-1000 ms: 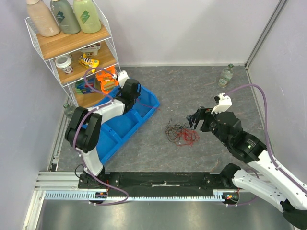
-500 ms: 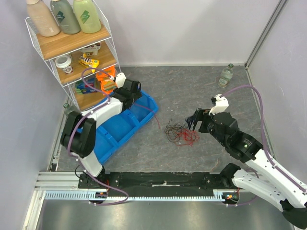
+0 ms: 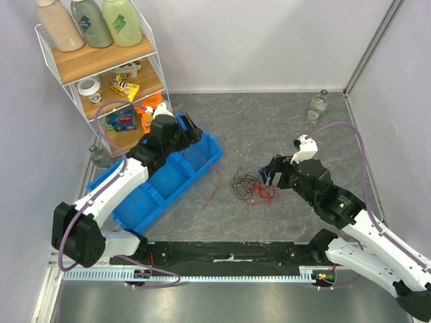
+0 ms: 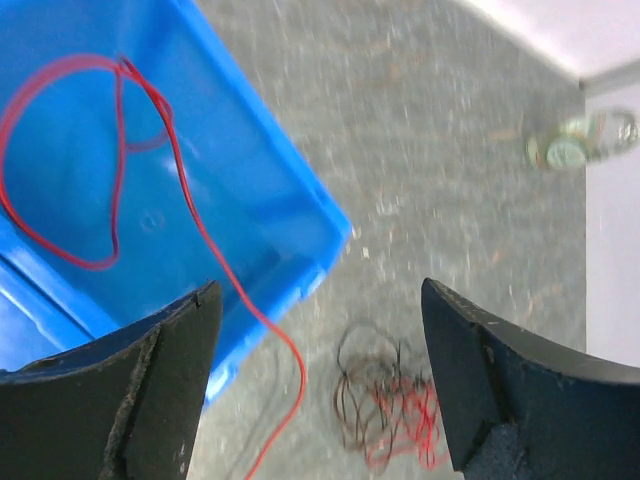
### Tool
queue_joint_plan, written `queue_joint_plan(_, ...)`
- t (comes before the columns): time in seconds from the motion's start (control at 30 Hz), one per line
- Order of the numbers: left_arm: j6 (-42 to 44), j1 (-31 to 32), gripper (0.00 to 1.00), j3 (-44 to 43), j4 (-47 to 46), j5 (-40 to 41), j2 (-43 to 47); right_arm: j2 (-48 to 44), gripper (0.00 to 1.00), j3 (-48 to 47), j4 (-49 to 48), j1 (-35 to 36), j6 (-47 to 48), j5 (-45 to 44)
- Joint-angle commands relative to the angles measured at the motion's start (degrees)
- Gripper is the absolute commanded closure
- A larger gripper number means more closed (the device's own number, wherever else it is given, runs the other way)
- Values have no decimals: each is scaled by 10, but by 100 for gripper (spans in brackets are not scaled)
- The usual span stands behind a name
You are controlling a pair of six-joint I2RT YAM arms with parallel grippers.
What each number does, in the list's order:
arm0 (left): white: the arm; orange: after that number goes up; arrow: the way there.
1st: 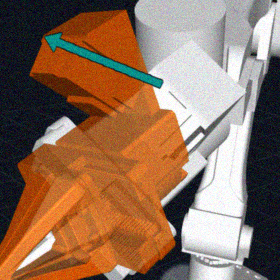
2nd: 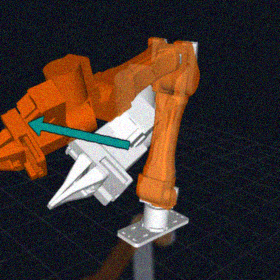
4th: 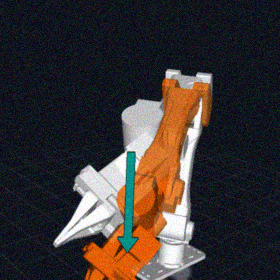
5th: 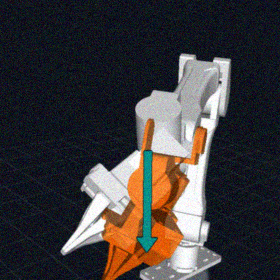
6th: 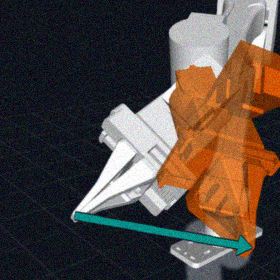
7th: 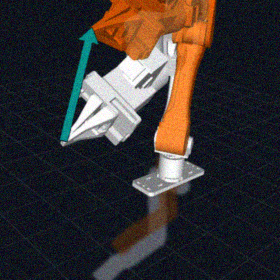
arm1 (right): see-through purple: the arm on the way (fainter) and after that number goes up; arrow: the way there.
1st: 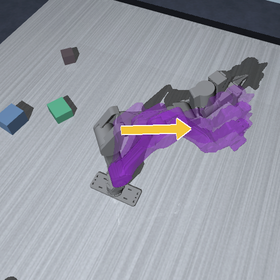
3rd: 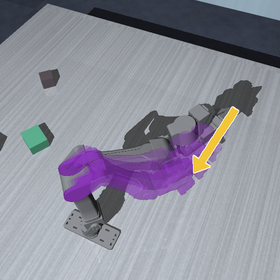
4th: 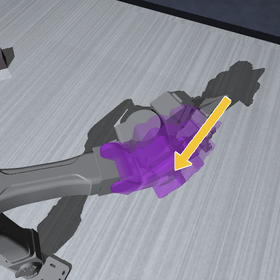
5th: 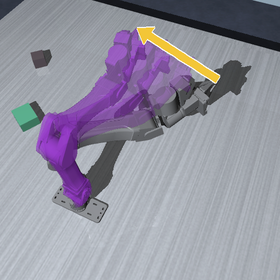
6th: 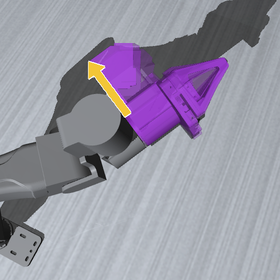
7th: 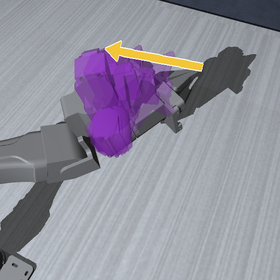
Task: Untangle the cables
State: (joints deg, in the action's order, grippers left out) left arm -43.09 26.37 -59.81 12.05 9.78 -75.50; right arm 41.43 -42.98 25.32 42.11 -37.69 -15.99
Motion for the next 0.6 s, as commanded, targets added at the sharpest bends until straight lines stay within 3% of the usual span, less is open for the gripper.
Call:
queue_joint_plan(0.0,-13,42,13,27,45,-85,30,-6,9,8,-26,-1,1,4)
queue_joint_plan(0.07,7,93,13,15,86,-43,25,-1,9,8,-28,-1,3,8)
queue_joint_plan(0.13,44,160,14,8,119,58,15,3,9,5,-29,-1,6,15)
queue_joint_plan(0.33,107,246,39,36,114,139,-49,6,9,8,-33,-1,3,23)
queue_joint_plan(0.47,130,258,41,33,91,112,-112,1,9,11,-30,-1,-1,28)
queue_joint_plan(0.57,158,265,36,43,34,68,-142,-6,9,18,-31,-1,-5,28)
